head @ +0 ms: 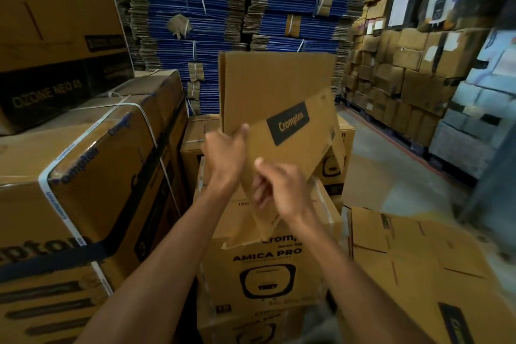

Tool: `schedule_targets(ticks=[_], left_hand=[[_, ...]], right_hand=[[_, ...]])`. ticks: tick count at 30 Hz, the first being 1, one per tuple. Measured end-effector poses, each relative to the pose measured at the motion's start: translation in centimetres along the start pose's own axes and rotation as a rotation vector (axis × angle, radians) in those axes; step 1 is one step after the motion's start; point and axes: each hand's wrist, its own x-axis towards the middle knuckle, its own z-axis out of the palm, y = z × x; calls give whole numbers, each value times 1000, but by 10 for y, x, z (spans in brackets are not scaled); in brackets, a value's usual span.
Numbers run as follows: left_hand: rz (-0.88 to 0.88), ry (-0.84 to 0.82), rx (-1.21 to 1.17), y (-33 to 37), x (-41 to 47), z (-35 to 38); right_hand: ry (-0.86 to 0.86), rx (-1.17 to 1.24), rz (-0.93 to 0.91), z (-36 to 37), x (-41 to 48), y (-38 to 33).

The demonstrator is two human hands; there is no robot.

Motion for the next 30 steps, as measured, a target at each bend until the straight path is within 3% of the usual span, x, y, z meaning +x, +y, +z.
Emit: schedule_targets(ticks=[3, 5, 9, 11, 16, 20, 30], left_hand=[[-145, 93, -179, 7, 18, 9], [-286, 154, -345, -1, 22, 15], [-516, 220, -568, -17, -7, 27], [-608, 217, -661, -27, -31, 32], [-848, 192, -747, -55, -79, 36], [-963, 25, -846, -73, -89, 18], [-958, -77, -759, -80, -84, -2]], right_hand=[[-157, 141, 240, 20, -22, 20], [-131, 291, 350, 21, -25, 28], [248, 866, 340, -3, -15, 43], [439, 1008, 264, -23, -11, 50], [641, 1026, 238, -47, -10, 75], [743, 1020, 317, -45, -19, 98], [727, 994, 303, -49, -24, 96]])
